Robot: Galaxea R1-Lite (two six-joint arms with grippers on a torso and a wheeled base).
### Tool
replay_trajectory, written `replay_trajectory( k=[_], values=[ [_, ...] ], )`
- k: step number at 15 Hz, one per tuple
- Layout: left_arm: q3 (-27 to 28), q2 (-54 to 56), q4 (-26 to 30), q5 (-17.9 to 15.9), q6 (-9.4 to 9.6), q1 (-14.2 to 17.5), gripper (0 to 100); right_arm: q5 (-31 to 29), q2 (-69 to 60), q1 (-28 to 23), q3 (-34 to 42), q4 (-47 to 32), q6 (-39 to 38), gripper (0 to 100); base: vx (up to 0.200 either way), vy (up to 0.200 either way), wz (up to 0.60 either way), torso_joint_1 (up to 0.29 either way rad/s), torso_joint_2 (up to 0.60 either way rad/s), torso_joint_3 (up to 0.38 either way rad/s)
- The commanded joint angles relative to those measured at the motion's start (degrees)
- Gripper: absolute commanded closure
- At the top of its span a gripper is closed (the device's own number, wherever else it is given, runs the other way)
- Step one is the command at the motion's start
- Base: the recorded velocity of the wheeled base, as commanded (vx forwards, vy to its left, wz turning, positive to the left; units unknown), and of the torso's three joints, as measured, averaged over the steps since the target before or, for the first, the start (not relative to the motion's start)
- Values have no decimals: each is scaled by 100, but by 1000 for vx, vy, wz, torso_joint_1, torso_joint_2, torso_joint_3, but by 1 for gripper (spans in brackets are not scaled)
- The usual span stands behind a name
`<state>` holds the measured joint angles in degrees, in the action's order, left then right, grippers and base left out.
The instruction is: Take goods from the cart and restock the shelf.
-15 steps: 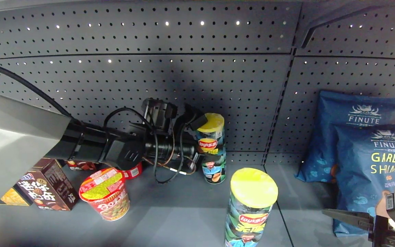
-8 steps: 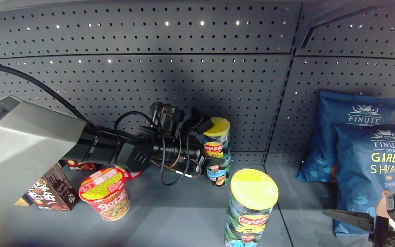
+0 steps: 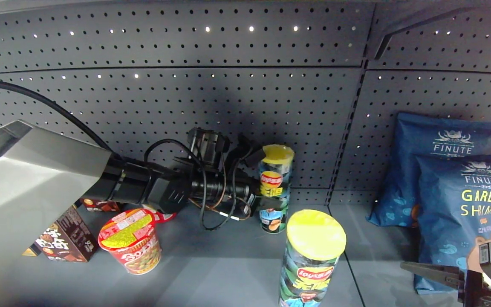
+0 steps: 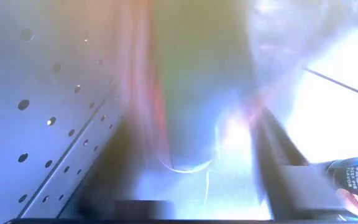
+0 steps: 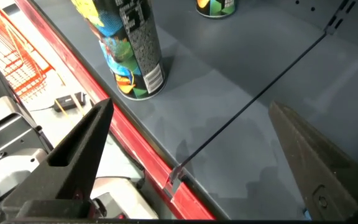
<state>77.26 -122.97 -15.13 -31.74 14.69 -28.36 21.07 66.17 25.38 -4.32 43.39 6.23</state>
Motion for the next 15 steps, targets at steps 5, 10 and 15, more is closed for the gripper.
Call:
replay_trajectory(
  k=[5, 10, 15],
  values=[
    [-71, 62, 1, 2, -1, -3, 0, 3, -8, -7, 89, 3, 1, 0, 0, 0, 0, 0, 0, 0],
    [-519, 537, 10, 19, -1, 32, 0, 3, -8, -16, 124, 3, 1, 0, 0, 0, 0, 0, 0, 0],
    [-2154, 1776, -69, 63, -1, 260, 0, -85, 458, 2, -289, -120, -16, 0, 0, 0, 0, 0, 0, 0]
  ],
)
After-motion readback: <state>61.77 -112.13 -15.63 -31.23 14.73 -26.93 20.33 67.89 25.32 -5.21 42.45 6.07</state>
